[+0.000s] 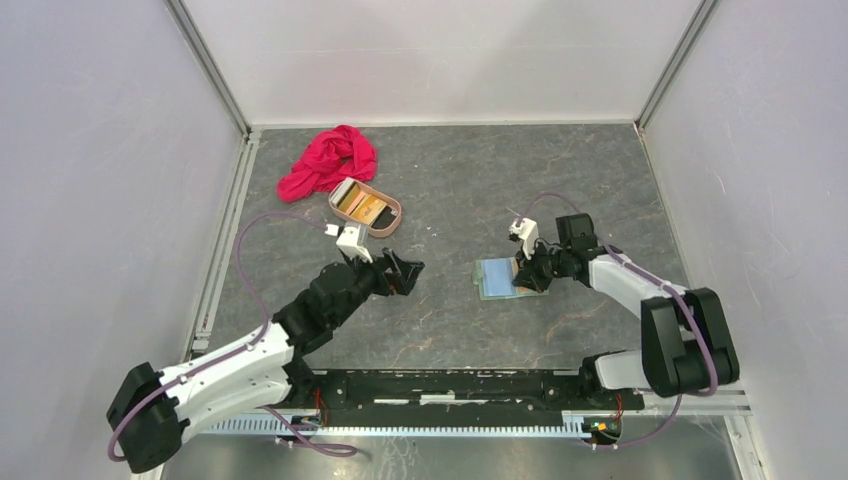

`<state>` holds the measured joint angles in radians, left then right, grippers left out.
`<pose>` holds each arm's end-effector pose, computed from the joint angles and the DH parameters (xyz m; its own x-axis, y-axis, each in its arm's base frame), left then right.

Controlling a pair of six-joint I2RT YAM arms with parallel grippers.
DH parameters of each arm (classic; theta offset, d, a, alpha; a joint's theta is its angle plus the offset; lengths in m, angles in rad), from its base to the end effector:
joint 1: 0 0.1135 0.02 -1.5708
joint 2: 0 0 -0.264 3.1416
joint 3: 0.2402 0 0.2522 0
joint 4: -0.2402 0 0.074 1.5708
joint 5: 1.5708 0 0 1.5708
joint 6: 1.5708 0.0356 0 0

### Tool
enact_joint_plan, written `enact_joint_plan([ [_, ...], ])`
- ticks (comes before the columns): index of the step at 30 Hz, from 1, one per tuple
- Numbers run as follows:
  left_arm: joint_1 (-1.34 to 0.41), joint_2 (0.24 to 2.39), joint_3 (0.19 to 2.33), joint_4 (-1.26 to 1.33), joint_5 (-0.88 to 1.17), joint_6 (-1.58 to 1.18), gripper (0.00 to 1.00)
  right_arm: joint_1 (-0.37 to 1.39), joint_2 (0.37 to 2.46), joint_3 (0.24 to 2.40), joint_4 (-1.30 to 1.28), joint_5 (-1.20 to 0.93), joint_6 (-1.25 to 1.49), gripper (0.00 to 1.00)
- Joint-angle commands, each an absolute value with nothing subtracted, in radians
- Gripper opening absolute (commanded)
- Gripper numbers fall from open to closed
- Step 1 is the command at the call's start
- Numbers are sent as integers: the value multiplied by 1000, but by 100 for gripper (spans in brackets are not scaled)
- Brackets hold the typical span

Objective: Put the credit cards into the card holder
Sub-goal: Pick up the credit card from the storage box.

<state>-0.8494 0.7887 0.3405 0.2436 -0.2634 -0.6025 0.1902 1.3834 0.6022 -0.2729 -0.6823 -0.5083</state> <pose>0.1303 -0.1342 0.2267 -0.4260 -0.3441 -0.8367 0.3826 0.7696 -0.5113 0.2287 0.0669 0.1546 -0.5256 -0.4858 -0.6984 -0.8109 0.5343 0.2385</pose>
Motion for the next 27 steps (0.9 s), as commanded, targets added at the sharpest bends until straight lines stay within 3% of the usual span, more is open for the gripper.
enact_joint_plan([
  [1,-763,850,488,188,-190,-567,98,170,1255,653,-296,-729,-577,13],
  [7,-457,1047,642,155,171,-604,98,138,1192,754,-381,-913,-609,29],
  [11,-296,1254,845,53,337,-542,95,138,1220,856,-403,-1015,-586,47],
  [13,-268,1345,971,-74,307,-419,92,139,1239,851,-358,-1048,-549,50],
  [18,-268,1567,1313,-419,-22,-117,89,132,1244,798,-348,-996,-604,51],
  [23,-268,1714,1421,-470,-185,149,93,128,1261,783,-369,-1006,-627,51],
  [27,-246,1810,1486,-463,-165,221,95,129,1280,795,-392,-996,-640,51],
])
